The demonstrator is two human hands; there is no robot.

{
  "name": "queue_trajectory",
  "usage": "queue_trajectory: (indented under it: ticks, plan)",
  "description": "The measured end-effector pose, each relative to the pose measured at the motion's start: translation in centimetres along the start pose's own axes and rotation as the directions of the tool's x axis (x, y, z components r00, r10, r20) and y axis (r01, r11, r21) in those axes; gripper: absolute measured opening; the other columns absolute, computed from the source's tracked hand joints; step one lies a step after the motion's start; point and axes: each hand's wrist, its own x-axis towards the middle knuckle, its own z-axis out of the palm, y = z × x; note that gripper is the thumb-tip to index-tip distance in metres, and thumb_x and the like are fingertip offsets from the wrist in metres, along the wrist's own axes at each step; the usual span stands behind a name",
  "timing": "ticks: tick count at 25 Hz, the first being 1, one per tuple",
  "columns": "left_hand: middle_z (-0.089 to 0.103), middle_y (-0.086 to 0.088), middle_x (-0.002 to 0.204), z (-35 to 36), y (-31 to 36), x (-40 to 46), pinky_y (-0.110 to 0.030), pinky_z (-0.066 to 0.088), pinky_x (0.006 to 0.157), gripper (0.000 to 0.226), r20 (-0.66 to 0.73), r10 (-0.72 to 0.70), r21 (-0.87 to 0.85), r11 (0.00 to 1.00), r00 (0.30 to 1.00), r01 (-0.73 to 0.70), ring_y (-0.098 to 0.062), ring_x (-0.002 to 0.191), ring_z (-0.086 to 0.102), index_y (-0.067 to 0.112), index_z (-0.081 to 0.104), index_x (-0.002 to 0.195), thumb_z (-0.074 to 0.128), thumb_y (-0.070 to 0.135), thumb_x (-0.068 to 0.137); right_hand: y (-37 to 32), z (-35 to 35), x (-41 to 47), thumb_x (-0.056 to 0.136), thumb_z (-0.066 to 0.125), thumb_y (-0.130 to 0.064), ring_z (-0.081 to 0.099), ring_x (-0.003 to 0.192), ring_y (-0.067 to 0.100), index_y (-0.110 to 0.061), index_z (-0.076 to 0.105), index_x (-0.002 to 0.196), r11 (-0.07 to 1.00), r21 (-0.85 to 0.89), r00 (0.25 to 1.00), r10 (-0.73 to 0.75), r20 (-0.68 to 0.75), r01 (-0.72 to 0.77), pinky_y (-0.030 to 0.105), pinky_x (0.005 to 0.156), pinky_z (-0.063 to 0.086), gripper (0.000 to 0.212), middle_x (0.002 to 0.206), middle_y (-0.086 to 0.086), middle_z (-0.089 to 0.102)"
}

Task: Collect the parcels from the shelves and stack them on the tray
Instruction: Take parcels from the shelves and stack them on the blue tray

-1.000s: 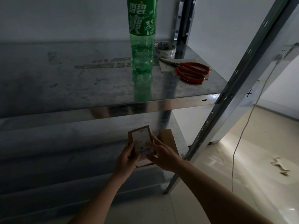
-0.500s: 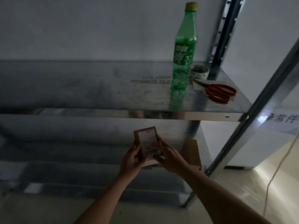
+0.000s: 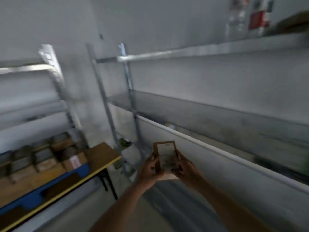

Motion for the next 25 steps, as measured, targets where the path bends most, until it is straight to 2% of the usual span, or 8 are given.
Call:
queue_trajectory:
  ticks: [3,7,10,13,16,20,22,25]
  plan:
    - [0.034,0.012,0.155,-9.3,-1.8,-0.8,-0.039,0.056,0.093,0.073,-0.119,-0.086,0.026,0.996,0.989,0.09,-0.008,0.118,0.061,0.035,0.047,0.142,0.074,0.05,0.075,-7.8,1.5,6.1,0.091,0.068,-0.036,0.061,0.116,0.012,-0.013,0.037,0.152,0.987,0.058,0.989,-0.149,0.022,0.148,0.03,0.097,0.053,0.073,0.153,-0.007,0.039]
    - [0.048,0.014,0.141,-18.7,-2.5,-2.1,-0.019,0.054,0.088,0.057,-0.278,-0.115,0.015,0.992,0.954,0.124,0.006,0.113,0.059,0.035,0.052,0.134,0.077,0.022,0.084,-18.0,3.1,12.0,0.096,0.064,-0.03,0.054,0.1,-0.019,-0.021,0.036,0.149,0.941,0.114,0.943,-0.327,0.066,0.318,0.006,0.091,0.045,0.061,0.132,-0.022,0.041]
    - [0.053,0.023,0.124,-24.9,-4.8,-2.5,-0.009,0.051,0.079,0.058,-0.362,-0.092,0.095,0.986,0.928,0.135,0.015,0.105,0.057,0.048,0.047,0.125,0.074,0.014,0.085,-23.5,6.1,17.1,0.097,0.061,-0.036,0.058,0.11,-0.008,-0.035,0.033,0.147,0.901,0.134,0.898,-0.427,0.11,0.412,0.023,0.095,0.054,0.058,0.131,-0.019,0.052]
    - [0.051,0.02,0.13,-30.1,-8.8,-2.3,-0.014,0.053,0.083,0.06,-0.4,-0.093,0.148,0.975,0.912,0.164,0.009,0.108,0.057,0.053,0.045,0.128,0.076,0.025,0.084,-27.4,9.8,22.4,0.095,0.058,-0.044,0.056,0.121,0.002,-0.039,0.033,0.146,0.859,0.132,0.85,-0.51,0.136,0.494,0.032,0.098,0.054,0.058,0.139,-0.017,0.047]
    - [0.046,0.025,0.128,-35.3,-13.1,-1.1,-0.005,0.047,0.082,0.062,-0.426,-0.128,0.206,0.95,0.896,0.234,0.01,0.106,0.054,0.048,0.038,0.133,0.073,0.029,0.085,-31.5,13.0,27.0,0.097,0.06,-0.036,0.052,0.125,0.002,-0.034,0.034,0.147,0.847,0.109,0.834,-0.532,0.146,0.521,0.016,0.098,0.049,0.057,0.144,-0.017,0.041]
    - [0.049,0.015,0.137,-40.2,-19.9,0.3,-0.021,0.055,0.088,0.065,-0.437,-0.19,0.223,0.924,0.879,0.31,-0.007,0.118,0.055,0.044,0.04,0.14,0.073,0.033,0.084,-34.1,18.1,32.3,0.097,0.061,-0.025,0.052,0.122,0.004,-0.025,0.034,0.15,0.841,0.088,0.824,-0.54,0.17,0.533,-0.006,0.08,0.037,0.06,0.147,-0.01,0.037]
    - [0.05,0.014,0.136,-41.5,-22.5,0.5,-0.025,0.057,0.088,0.063,-0.425,-0.22,0.203,0.922,0.878,0.329,-0.009,0.118,0.057,0.042,0.043,0.138,0.072,0.031,0.083,-34.8,20.5,34.4,0.096,0.061,-0.025,0.055,0.121,0.007,-0.025,0.036,0.149,0.833,0.105,0.807,-0.553,0.208,0.543,-0.002,0.084,0.042,0.058,0.149,-0.013,0.034]
    - [0.051,0.017,0.133,-43.4,-27.0,1.3,-0.03,0.059,0.085,0.062,-0.425,-0.236,0.203,0.916,0.874,0.346,-0.008,0.113,0.06,0.048,0.042,0.134,0.071,0.033,0.082,-34.9,25.0,39.0,0.091,0.052,-0.043,0.061,0.116,0.015,-0.029,0.042,0.143,0.832,0.09,0.794,-0.55,0.26,0.547,0.024,0.087,0.058,0.055,0.149,-0.013,0.034]
